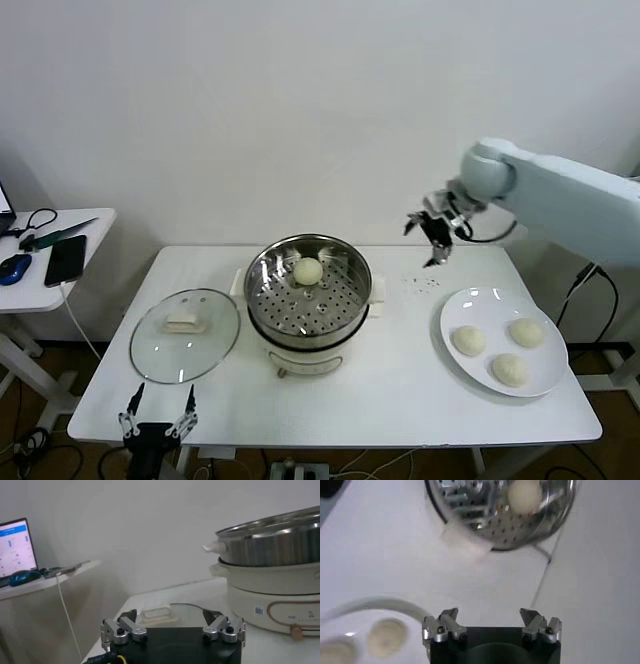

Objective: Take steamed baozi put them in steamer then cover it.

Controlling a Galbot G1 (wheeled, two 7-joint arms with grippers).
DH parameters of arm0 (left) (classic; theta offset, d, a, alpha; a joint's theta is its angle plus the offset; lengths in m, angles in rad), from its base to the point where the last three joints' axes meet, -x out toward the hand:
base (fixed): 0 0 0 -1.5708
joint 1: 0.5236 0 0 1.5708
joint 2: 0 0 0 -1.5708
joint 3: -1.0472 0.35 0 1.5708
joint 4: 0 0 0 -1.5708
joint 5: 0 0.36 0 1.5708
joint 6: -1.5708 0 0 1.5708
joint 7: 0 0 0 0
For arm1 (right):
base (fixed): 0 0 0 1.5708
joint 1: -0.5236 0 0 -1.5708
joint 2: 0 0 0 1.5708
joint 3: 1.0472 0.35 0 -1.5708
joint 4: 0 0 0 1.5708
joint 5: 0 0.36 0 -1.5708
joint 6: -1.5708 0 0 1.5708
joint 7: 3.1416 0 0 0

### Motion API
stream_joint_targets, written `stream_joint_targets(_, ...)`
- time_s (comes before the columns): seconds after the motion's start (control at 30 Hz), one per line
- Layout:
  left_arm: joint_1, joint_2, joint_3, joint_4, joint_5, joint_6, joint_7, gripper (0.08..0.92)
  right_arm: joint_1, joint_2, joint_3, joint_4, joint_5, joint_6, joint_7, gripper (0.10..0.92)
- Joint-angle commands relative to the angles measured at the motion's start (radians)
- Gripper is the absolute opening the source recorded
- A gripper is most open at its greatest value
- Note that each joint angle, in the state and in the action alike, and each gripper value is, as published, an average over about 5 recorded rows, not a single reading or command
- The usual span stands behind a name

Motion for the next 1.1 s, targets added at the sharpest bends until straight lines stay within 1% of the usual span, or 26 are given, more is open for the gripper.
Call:
stream_joint_targets(0.03, 0.0, -0.003, 0.001, 0.0, 0.004, 0.002, 0.0, 0.823, -0.247, -0.166, 0.136, 0.001, -0.005, -0.119, -0.007, 0.823)
stream_joint_targets(0.27, 0.007, 0.001, -0.006, 0.003, 0.005, 0.0, 0.0, 0.823, -0.465, -0.123, 0.307, -0.08, -0.133, -0.082, -0.016, 0.823)
stream_joint_targets(0.6, 0.011, 0.002, -0.01, 0.008, 0.005, -0.001, -0.001, 0.823, -0.515, -0.024, 0.363, -0.177, -0.223, -0.038, -0.021, 0.823)
stream_joint_targets(0.97, 0.003, 0.001, -0.007, 0.023, 0.011, 0.0, -0.002, 0.823, -0.505, 0.013, 0.36, -0.233, -0.224, -0.024, -0.036, 0.822)
stream_joint_targets(1.1, 0.003, -0.002, -0.004, 0.024, 0.02, -0.001, -0.004, 0.823, -0.502, 0.026, 0.359, -0.246, -0.223, -0.019, -0.04, 0.787)
